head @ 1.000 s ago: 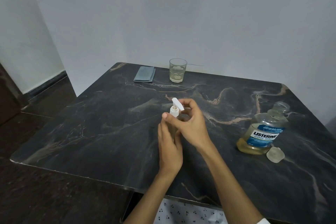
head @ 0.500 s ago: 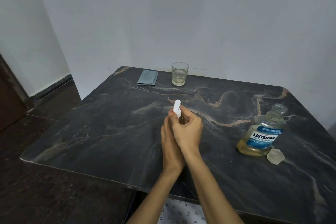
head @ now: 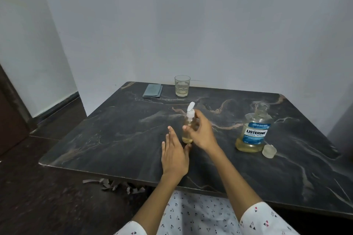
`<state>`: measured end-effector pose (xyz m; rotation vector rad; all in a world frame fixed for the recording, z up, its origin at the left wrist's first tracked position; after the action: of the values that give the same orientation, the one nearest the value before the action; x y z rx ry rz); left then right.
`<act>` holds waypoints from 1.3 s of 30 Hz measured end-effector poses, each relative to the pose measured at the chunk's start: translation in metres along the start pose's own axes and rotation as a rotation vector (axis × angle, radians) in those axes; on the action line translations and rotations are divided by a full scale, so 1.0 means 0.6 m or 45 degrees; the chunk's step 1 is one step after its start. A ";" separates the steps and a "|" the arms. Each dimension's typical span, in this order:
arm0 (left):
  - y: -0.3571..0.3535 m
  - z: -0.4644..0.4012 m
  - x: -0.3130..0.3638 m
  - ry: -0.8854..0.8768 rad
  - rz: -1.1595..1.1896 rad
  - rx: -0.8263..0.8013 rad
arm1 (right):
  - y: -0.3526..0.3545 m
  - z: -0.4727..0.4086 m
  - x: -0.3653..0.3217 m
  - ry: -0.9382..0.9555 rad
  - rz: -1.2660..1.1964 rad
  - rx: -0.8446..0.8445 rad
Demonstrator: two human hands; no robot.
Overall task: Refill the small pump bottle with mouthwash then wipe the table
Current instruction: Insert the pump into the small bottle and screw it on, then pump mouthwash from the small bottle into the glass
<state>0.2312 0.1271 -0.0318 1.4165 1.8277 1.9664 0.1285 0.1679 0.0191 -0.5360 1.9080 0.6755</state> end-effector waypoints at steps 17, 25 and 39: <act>0.005 -0.094 -0.002 -0.156 -0.484 -0.021 | 0.099 -0.070 0.054 -0.066 0.076 0.431; 0.022 -0.193 0.035 -0.039 -0.236 0.107 | 0.084 -0.095 0.078 -0.055 0.123 0.508; -0.023 -0.513 0.020 0.193 0.116 0.022 | 0.078 -0.112 0.110 0.045 0.093 0.547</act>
<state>0.0129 -0.0858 0.0118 1.4160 1.8764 2.1626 0.0281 0.1534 -0.0078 -0.2072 2.0375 0.2861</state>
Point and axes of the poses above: each hand's wrist, its own z-axis away from the middle knuckle, its own y-axis out of the back of the hand, x = y × z, the point moved 3 cm from there along -z, towards the middle knuckle, and after that the axes turned 9 degrees about -z, right-handed, at the moved point
